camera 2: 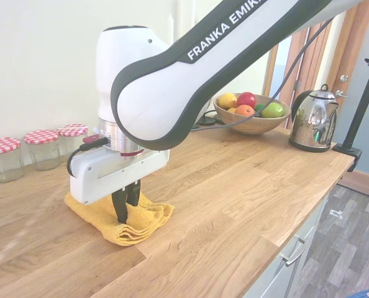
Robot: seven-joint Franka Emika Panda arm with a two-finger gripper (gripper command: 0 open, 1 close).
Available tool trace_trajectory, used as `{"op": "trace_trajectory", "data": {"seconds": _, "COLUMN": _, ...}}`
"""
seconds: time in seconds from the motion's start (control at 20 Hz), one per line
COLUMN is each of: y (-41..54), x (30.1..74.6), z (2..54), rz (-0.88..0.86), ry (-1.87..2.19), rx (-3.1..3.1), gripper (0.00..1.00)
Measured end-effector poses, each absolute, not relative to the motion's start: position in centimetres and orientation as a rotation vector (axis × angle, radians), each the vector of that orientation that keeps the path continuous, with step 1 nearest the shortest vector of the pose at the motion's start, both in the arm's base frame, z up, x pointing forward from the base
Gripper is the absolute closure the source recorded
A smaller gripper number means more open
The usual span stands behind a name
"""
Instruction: Wipe the counter
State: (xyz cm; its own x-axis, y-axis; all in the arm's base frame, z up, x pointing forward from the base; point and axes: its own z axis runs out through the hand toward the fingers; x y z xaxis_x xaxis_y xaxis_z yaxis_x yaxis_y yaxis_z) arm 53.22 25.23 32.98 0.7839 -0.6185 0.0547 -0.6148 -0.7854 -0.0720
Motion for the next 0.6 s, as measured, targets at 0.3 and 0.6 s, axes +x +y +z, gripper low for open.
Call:
{"op": "trace_trajectory", "data": {"seconds": 0.3, "y": 27.0, "x": 53.6, "z": 33.0, "rz": -0.120, "ry": 1.003, "rx": -2.927, "gripper": 0.00}}
{"op": "trace_trajectory", "data": {"seconds": 0.6, "y": 27.6, "x": 53.5, "z": 33.0, "rz": -0.119, "ry": 1.005, "rx": -2.937, "gripper": 0.00}}
